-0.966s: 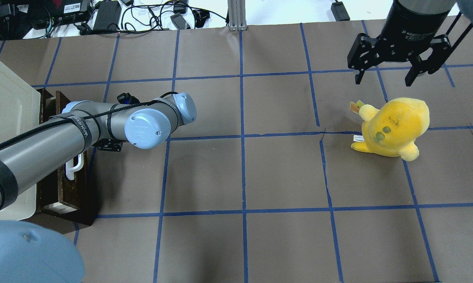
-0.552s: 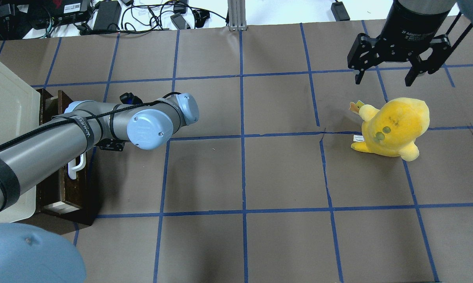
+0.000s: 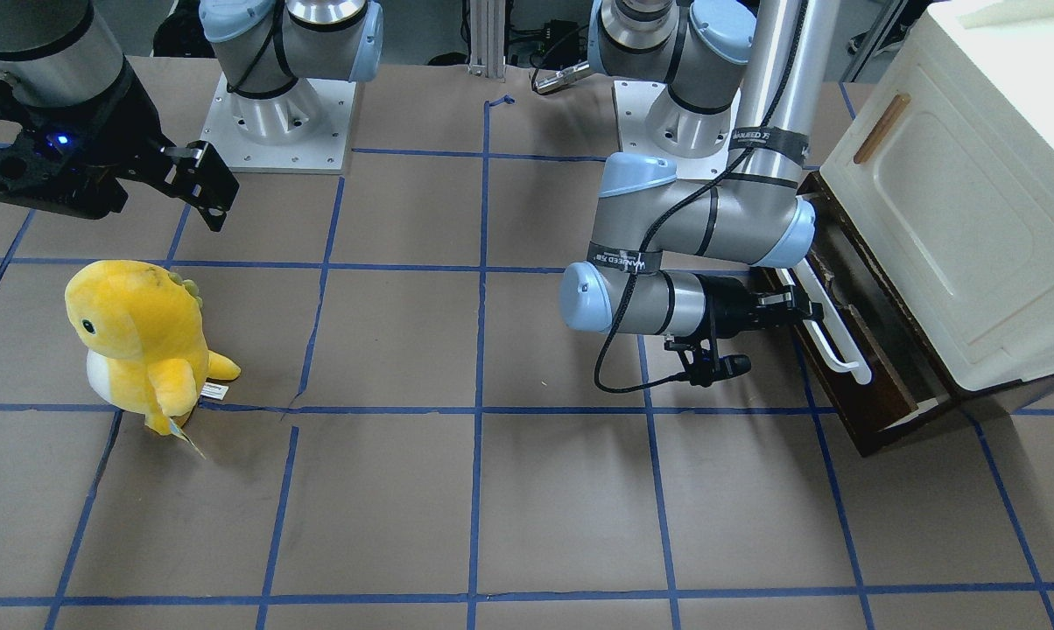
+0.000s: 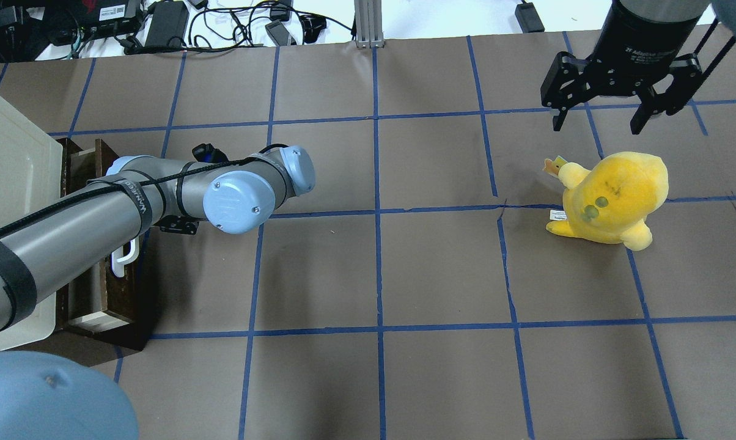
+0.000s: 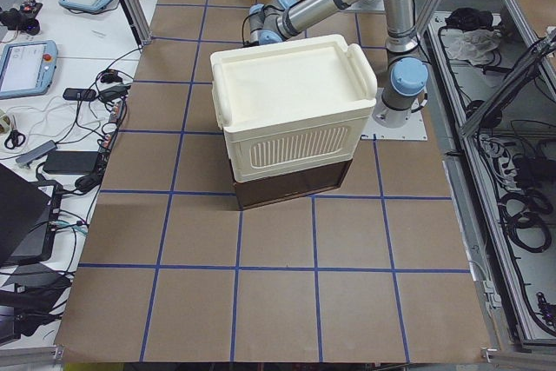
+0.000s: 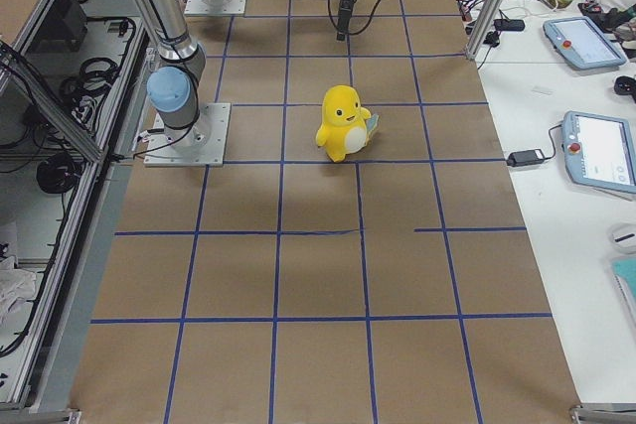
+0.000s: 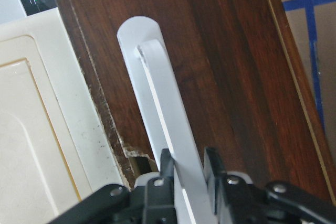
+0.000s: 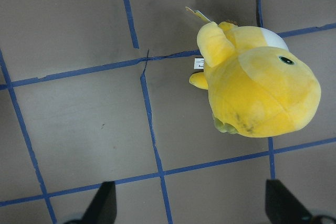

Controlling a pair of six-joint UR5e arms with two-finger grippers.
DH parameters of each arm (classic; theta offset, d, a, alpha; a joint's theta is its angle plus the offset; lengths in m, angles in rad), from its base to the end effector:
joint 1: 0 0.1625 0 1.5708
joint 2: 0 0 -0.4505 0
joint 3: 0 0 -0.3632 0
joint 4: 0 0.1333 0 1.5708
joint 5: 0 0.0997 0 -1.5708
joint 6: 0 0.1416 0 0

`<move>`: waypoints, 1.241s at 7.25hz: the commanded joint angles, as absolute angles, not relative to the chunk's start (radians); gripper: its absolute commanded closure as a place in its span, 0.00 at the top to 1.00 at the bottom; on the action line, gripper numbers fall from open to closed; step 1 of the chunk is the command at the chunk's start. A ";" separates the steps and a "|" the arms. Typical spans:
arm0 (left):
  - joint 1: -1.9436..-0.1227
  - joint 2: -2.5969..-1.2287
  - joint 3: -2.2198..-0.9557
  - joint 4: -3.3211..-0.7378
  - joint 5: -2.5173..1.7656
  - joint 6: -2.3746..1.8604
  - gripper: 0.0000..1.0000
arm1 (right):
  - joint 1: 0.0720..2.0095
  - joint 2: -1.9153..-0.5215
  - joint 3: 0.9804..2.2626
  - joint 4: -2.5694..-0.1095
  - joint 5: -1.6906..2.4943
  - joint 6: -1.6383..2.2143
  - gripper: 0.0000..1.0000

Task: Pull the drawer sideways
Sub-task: 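Pull the handle with the left gripper, sliding the drawer out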

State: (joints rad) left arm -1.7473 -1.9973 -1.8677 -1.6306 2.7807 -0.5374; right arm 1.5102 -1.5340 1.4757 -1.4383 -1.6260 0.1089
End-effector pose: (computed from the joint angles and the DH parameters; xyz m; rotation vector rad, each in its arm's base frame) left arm -0.0875 -0.4862 0.2264 0.1786 1.8225 0.2559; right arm 0.0969 -0.4748 0.4855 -0.2578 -3.0718 -0.1123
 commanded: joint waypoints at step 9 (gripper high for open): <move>-1.824 -2.014 -1.841 -1.637 2.777 -0.532 0.27 | 1.511 -1.534 1.476 -1.439 -1.626 0.109 1.00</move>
State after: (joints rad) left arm -1.8095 -2.0136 -1.8420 -1.6367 2.7769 -0.5324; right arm 1.5105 -1.5340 1.4757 -1.4387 -1.6260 0.1089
